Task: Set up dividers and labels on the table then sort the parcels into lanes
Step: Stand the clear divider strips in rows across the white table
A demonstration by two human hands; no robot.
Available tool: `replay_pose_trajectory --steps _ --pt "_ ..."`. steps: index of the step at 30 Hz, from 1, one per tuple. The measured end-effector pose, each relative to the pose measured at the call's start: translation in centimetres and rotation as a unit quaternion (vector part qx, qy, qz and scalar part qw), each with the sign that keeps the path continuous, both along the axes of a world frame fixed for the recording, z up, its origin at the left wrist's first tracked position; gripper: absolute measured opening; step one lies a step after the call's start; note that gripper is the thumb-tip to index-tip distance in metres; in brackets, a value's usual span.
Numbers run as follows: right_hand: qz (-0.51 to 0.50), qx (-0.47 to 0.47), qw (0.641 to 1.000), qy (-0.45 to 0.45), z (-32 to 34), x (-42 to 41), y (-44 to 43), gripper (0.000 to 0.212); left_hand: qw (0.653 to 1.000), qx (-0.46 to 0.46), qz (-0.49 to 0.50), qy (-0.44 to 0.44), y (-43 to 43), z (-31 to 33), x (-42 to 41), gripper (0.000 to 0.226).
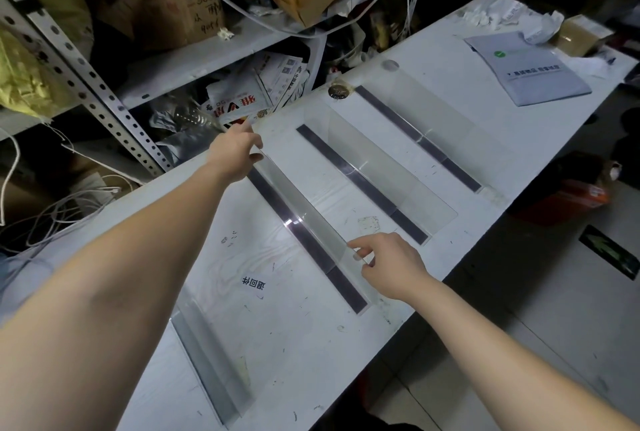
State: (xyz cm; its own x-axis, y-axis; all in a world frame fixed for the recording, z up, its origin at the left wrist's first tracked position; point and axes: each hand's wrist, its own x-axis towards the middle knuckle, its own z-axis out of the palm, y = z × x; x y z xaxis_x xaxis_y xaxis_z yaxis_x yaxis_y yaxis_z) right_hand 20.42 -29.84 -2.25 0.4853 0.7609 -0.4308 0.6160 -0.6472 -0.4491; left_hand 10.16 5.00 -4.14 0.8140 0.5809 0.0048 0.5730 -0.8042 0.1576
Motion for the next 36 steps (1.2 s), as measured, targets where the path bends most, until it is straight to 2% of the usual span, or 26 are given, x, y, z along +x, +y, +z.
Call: replay_pose_trajectory --steps 6,11,15,20,25,32,36 --pt "0.012 -0.001 1.000 -0.010 0.0 0.1 0.2 0.053 1.000 -0.002 0.016 0.013 0.0 0.1 -0.4 0.029" --pt "0.029 -0.005 0.999 -0.021 0.4 0.2 0.4 0.052 1.000 -0.007 0.009 0.028 -0.6 0.8 -0.4 0.049" --pt "0.063 0.014 0.995 -0.076 1.4 -0.1 2.1 0.055 0.997 0.018 0.062 0.043 -1.3 2.6 -1.7 0.060" --pt "0.127 0.062 0.982 -0.129 4.1 -1.5 6.6 0.059 0.981 0.014 0.178 0.078 -2.6 6.0 -6.7 0.065" --pt "0.200 0.113 0.954 -0.191 7.9 -4.6 11.4 0.060 0.959 -0.001 0.268 0.094 -3.9 8.8 -13.4 0.052" --pt "0.266 0.165 0.925 -0.214 10.9 -10.7 14.8 0.065 0.941 -0.016 0.327 0.083 -5.9 10.6 -21.9 0.047" --pt "0.289 0.169 0.922 -0.193 10.4 -14.1 15.4 0.066 0.946 -0.020 0.316 0.075 -7.5 9.8 -25.2 0.053"
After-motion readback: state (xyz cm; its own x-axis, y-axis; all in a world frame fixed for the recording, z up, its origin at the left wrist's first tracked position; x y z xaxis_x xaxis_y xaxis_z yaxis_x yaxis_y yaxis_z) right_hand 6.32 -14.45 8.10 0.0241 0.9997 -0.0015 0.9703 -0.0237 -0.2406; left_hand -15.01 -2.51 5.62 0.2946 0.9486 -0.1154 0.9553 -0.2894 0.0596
